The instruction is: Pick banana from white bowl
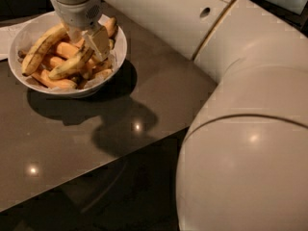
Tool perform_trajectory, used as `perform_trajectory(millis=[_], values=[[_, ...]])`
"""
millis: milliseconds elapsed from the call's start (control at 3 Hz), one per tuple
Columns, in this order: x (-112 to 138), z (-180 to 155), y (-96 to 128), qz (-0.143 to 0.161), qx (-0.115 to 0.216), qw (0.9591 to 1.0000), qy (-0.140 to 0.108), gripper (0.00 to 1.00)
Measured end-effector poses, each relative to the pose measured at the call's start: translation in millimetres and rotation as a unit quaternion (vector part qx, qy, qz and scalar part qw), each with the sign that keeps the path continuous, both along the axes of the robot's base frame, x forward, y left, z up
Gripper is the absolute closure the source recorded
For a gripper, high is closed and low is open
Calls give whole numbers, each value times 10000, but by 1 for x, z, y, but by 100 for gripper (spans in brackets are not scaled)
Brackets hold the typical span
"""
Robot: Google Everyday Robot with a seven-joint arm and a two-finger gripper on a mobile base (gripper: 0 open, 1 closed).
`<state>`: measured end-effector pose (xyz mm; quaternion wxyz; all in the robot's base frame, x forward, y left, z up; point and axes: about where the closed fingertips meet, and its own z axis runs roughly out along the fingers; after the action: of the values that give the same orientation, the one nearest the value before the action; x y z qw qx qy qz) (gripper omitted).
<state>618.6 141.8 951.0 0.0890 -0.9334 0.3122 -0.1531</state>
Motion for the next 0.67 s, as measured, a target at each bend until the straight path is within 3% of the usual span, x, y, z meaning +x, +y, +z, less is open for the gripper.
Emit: perform_trajectory(millis=[667], values=[[6,-13,-6,-48,-70,9999,83,42]])
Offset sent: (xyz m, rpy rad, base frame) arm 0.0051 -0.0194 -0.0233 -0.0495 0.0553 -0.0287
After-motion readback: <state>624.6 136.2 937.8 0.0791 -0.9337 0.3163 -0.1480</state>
